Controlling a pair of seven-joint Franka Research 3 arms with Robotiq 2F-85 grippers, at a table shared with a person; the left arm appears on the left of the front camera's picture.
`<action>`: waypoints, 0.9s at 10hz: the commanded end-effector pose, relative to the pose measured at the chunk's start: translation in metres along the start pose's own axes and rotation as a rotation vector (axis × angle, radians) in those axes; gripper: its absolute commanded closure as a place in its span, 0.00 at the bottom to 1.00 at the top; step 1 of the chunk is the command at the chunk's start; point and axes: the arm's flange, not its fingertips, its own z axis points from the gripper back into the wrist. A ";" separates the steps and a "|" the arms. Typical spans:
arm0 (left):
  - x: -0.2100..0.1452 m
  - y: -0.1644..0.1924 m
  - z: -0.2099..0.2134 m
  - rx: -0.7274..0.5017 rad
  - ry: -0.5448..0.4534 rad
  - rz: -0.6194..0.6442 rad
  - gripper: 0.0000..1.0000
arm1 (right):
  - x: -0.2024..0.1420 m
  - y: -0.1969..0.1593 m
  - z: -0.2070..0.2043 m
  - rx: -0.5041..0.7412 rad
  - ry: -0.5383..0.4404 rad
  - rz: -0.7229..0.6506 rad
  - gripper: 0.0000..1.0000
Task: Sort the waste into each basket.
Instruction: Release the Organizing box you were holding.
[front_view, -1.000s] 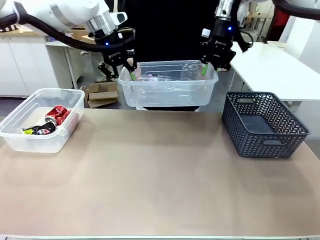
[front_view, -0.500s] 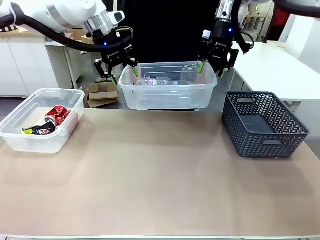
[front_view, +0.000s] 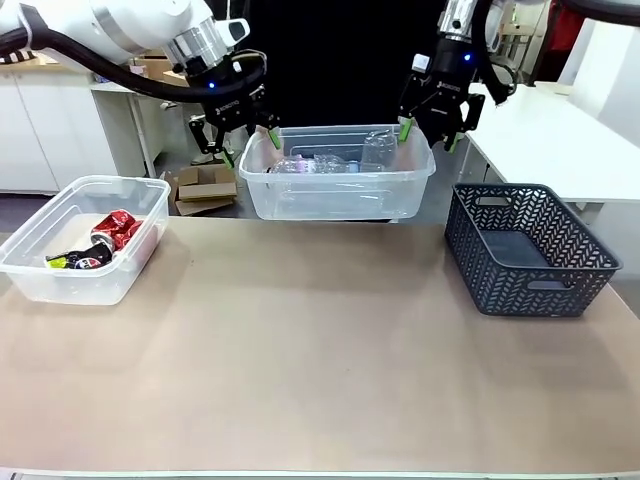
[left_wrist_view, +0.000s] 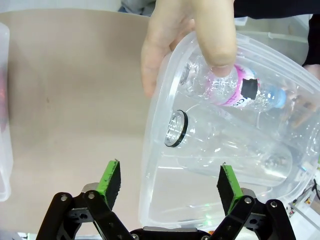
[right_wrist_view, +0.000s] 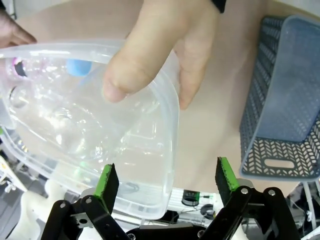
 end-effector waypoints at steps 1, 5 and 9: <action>0.000 0.000 0.001 -0.001 -0.002 -0.001 0.00 | -0.001 0.000 0.003 0.001 -0.006 0.001 0.00; -0.088 0.024 0.129 -0.258 -0.006 -0.182 0.00 | -0.169 0.034 0.055 0.117 -0.052 0.221 0.00; -0.148 0.113 0.164 -0.582 0.062 -0.205 0.00 | -0.286 -0.048 0.033 0.667 -0.344 0.091 0.00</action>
